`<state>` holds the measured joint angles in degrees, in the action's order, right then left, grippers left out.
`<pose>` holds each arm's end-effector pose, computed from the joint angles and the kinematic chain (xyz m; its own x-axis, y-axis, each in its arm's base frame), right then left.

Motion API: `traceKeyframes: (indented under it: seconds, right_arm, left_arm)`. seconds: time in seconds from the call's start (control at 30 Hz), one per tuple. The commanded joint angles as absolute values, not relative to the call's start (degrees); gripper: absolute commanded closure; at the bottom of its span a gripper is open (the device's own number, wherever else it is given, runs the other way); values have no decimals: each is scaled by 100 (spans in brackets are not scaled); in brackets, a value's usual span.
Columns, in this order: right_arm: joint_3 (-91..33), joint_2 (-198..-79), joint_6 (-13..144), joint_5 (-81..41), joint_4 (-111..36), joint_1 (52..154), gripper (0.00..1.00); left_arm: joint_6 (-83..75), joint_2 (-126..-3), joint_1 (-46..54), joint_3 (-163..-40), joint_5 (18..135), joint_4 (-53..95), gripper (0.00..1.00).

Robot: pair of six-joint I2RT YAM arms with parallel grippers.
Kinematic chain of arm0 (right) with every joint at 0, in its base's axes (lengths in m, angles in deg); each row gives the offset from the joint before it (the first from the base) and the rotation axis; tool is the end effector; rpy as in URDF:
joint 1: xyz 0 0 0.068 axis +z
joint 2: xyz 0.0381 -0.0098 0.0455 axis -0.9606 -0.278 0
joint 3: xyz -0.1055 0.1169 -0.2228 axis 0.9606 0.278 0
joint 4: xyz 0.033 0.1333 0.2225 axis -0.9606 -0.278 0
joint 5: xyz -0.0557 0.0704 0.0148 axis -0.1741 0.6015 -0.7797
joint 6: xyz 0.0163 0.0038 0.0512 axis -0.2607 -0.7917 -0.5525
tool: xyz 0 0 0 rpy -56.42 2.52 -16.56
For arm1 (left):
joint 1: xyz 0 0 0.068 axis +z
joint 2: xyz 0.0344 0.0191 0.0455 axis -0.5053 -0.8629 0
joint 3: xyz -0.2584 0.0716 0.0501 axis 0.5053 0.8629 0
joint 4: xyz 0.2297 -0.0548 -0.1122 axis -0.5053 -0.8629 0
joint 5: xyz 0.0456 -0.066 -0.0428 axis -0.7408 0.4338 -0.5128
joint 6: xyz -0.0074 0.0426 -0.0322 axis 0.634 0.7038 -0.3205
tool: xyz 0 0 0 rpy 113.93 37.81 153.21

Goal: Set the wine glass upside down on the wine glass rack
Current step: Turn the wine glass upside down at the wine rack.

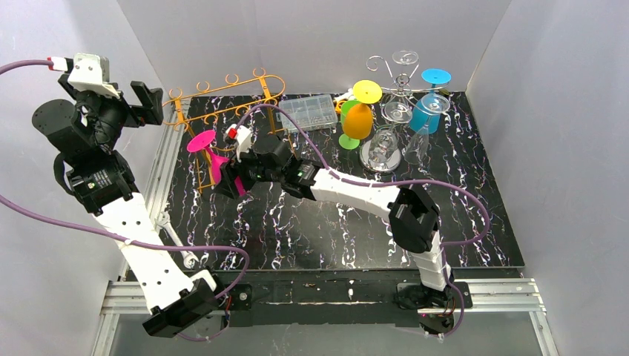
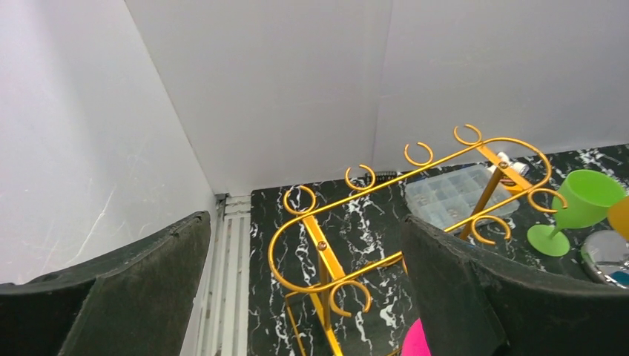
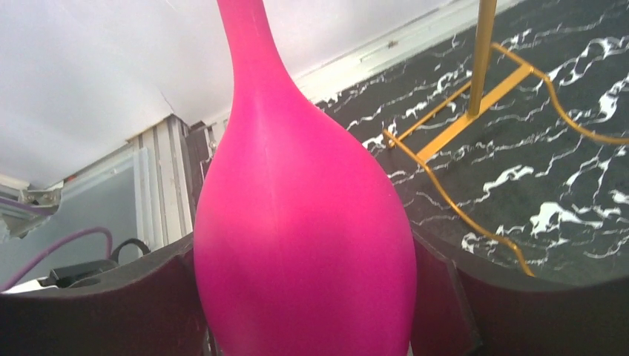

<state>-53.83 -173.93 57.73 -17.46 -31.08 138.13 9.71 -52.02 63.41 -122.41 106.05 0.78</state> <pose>0.2099 0.4503 0.3225 -0.3155 -0.0843 -0.9452 -0.9142 0.2942 0.2789 0.1640 0.0805 0.5450 0.1772 0.1508 -0.9726 0.0676 0.9840 0.1649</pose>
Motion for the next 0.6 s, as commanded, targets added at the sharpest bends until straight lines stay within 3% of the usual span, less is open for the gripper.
traceKeyframes:
  seconds: [0.0,0.57]
  right_arm:
    - [-5704,-17461,5949,-1851,-2487,13837,38]
    - [-6161,-17991,5886,-1957,-1814,13570,38]
  left_arm:
    - [616,-5138,6374,-12321,10863,385,2]
    - [728,-5287,6373,-12108,11028,687,2]
